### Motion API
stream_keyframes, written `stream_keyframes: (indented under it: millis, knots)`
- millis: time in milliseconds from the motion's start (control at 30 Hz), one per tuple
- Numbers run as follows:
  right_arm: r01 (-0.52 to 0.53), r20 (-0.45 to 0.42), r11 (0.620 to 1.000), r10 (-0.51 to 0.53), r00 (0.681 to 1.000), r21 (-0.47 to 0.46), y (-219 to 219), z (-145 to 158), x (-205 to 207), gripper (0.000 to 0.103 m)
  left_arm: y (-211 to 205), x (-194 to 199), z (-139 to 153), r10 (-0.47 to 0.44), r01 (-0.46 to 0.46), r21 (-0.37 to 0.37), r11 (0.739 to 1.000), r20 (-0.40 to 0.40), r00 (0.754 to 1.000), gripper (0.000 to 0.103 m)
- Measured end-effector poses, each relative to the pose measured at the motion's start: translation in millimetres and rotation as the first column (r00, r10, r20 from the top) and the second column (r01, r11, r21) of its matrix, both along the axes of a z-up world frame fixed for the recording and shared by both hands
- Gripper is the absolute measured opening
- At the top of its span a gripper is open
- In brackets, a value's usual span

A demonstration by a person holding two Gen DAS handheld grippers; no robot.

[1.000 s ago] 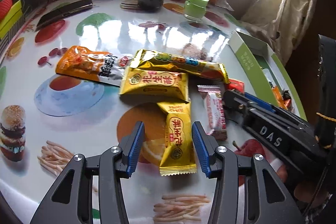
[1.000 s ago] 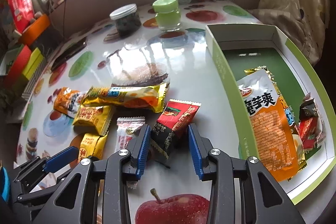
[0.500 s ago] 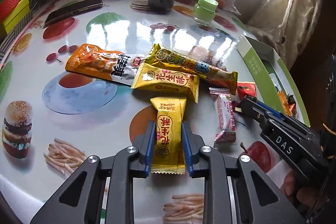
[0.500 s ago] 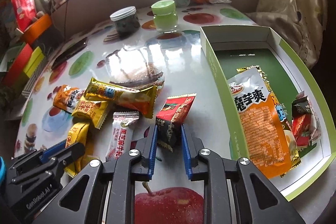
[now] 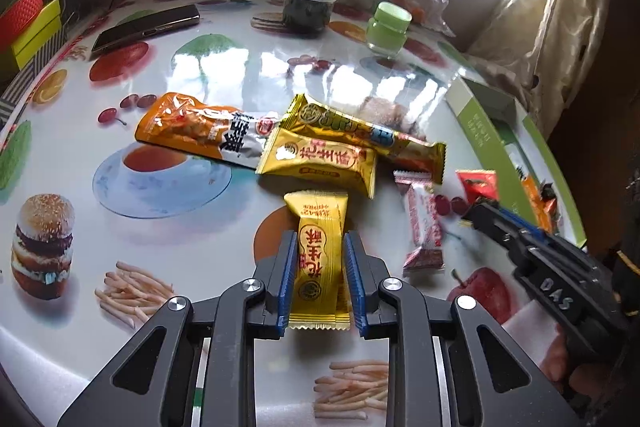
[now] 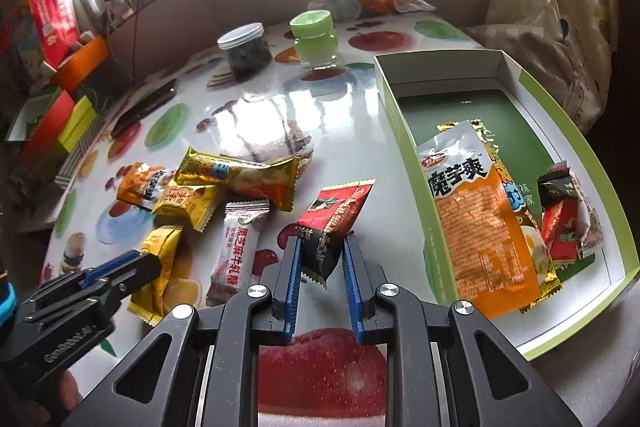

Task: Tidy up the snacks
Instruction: 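Carry the peanut candy with the left tool into the box while the right tool carries the chocolate packet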

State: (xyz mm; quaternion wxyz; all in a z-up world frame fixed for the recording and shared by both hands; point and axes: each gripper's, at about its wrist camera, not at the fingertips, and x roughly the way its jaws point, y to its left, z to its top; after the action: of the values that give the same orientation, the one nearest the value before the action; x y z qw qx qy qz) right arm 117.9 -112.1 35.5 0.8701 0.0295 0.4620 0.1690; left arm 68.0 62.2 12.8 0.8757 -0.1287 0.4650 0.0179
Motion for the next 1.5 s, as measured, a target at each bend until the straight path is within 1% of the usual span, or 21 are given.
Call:
stream_keyframes:
  millis: [133, 167, 233, 400, 500, 533, 567, 600, 800, 1000, 1233, 1500]
  knots:
    - [-0.004, 0.001, 1.0, 0.004, 1.0, 0.003, -1, 1, -4, 0.02, 2, 1, -5, 0.0, -0.001, -0.019, 1.0, -0.018, 1.0, 0.026]
    - [-0.005, 0.003, 1.0, 0.005, 1.0, 0.004, -1, 1, -4, 0.02, 0, 1, -4, 0.002, -0.002, -0.001, 1.0, -0.015, 1.0, 0.027]
    - [-0.005, 0.004, 1.0, 0.005, 1.0, 0.005, -1, 2, -6, 0.02, -2, 4, -5, 0.003, -0.003, 0.034, 0.999, -0.025, 1.0, 0.039]
    - [-0.005, 0.008, 1.0, 0.005, 1.0, 0.01, -2, 4, -7, 0.02, -5, 6, -7, 0.005, -0.003, 0.071, 0.997, -0.033, 0.999, 0.039]
    - [-0.006, 0.01, 1.0, 0.005, 1.0, 0.013, -3, 5, -8, 0.02, -5, 7, -6, 0.01, -0.008, 0.079, 0.997, -0.03, 0.999, 0.038]
    - [-0.005, 0.012, 1.0, 0.005, 1.0, 0.014, -4, 6, -8, 0.02, -4, 6, -6, 0.011, -0.008, 0.078, 0.997, -0.029, 1.0, 0.031]
    - [-0.006, 0.013, 1.0, 0.005, 1.0, 0.014, -4, 6, -8, 0.02, -4, 6, -7, 0.01, -0.008, 0.08, 0.997, -0.03, 1.0, 0.026]
    - [-0.007, 0.014, 1.0, 0.006, 1.0, 0.015, -4, 7, -9, 0.02, -4, 6, -6, 0.014, -0.011, 0.082, 0.997, -0.03, 0.999, 0.024]
    - [-0.008, 0.022, 1.0, 0.007, 1.0, 0.021, -5, 10, -10, 0.02, -4, 3, -2, 0.015, -0.013, 0.084, 0.996, -0.018, 1.0, 0.024]
    - [-0.007, 0.036, 0.999, 0.006, 0.999, 0.035, -10, 17, -14, 0.02, -10, -1, 11, 0.0, -0.001, 0.085, 0.996, 0.008, 1.0, 0.024]
    - [0.003, 0.065, 0.999, -0.006, 0.998, 0.05, -22, 29, -19, 0.02, -24, -3, 29, -0.032, 0.028, 0.089, 0.996, 0.042, 0.999, 0.024]
    - [0.047, 0.098, 0.997, -0.052, 0.994, 0.059, -46, 44, -24, 0.02, -47, -1, 45, -0.088, 0.08, 0.095, 0.992, 0.074, 0.993, 0.024]
